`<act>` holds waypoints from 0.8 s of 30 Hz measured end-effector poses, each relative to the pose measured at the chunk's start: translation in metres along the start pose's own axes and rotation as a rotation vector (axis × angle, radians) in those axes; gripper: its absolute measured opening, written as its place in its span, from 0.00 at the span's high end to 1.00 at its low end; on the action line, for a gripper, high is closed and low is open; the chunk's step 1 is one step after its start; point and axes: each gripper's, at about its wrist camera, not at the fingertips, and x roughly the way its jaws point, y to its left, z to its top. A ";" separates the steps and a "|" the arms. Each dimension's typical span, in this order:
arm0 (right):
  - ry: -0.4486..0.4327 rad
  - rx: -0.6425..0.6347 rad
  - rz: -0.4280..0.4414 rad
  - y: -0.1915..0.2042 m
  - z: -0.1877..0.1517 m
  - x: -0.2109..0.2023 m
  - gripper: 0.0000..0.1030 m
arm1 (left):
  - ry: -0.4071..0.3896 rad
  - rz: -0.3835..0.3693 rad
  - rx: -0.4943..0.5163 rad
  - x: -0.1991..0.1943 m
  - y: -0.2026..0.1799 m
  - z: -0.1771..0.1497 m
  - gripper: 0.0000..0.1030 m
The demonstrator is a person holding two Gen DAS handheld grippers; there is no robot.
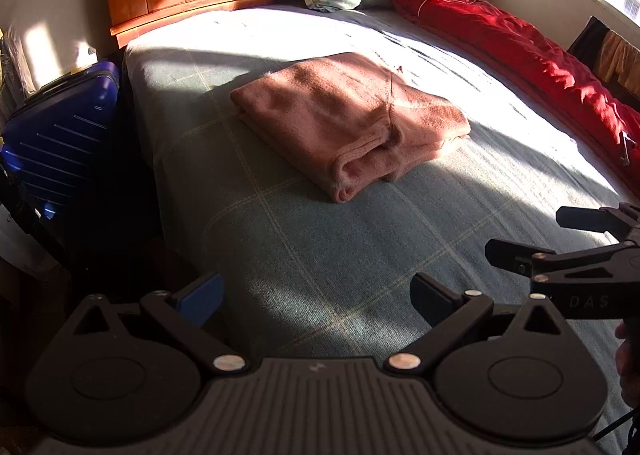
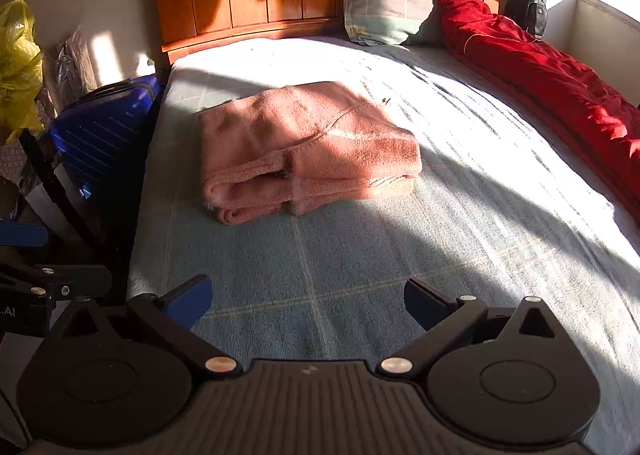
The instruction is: Fold clothes
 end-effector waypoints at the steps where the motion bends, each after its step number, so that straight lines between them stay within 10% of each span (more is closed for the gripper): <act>1: 0.002 0.001 0.003 0.000 0.000 0.000 0.00 | 0.006 -0.001 -0.003 0.001 0.000 -0.001 0.03; 24: 0.017 0.006 0.006 -0.001 -0.002 -0.001 0.00 | 0.021 -0.020 0.026 0.005 -0.010 -0.001 0.03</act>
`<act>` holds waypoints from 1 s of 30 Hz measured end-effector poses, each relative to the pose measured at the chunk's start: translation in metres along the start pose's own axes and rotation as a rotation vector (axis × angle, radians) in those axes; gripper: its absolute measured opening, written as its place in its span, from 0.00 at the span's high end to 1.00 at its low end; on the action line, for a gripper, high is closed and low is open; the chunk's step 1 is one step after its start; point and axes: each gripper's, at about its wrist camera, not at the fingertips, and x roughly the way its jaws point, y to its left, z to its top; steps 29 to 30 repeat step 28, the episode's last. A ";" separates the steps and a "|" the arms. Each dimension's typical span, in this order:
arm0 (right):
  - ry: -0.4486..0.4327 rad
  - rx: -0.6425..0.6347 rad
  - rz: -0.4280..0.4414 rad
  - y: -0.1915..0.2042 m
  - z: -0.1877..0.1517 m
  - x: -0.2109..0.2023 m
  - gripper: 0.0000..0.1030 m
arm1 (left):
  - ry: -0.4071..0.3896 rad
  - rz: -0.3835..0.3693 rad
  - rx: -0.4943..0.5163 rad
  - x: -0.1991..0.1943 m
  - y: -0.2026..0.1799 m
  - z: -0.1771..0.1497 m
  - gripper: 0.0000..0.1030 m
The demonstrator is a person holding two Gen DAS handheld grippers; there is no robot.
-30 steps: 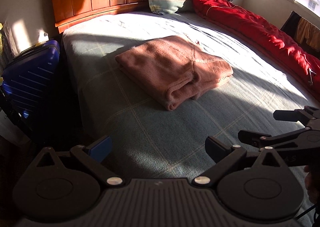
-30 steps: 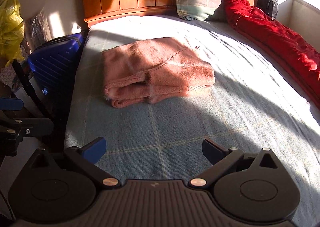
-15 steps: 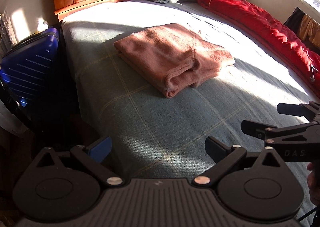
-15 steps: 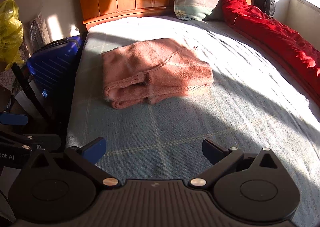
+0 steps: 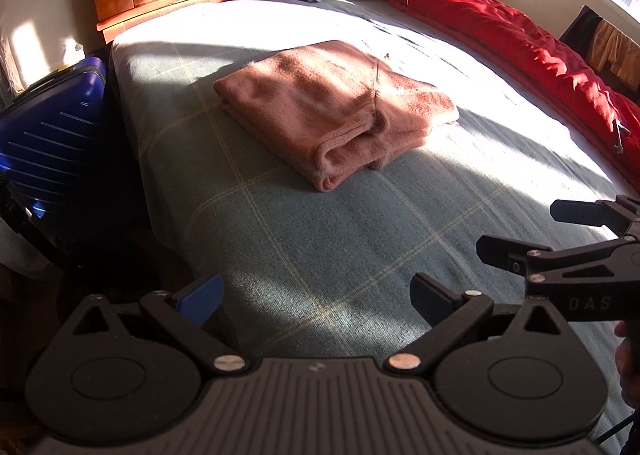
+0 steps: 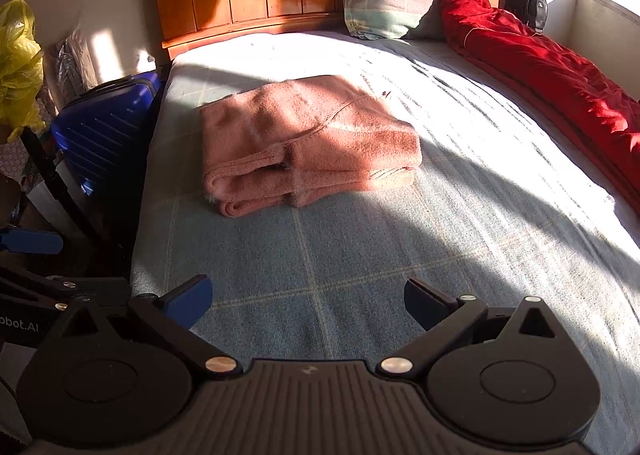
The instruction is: Fold clothes
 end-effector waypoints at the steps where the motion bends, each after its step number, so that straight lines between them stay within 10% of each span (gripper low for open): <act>1: 0.000 0.000 -0.001 0.000 0.000 0.000 0.00 | 0.000 0.000 0.001 0.000 0.000 0.000 0.03; 30: -0.001 0.010 -0.012 -0.006 -0.002 -0.001 0.00 | 0.001 -0.011 0.042 0.002 -0.012 -0.001 0.03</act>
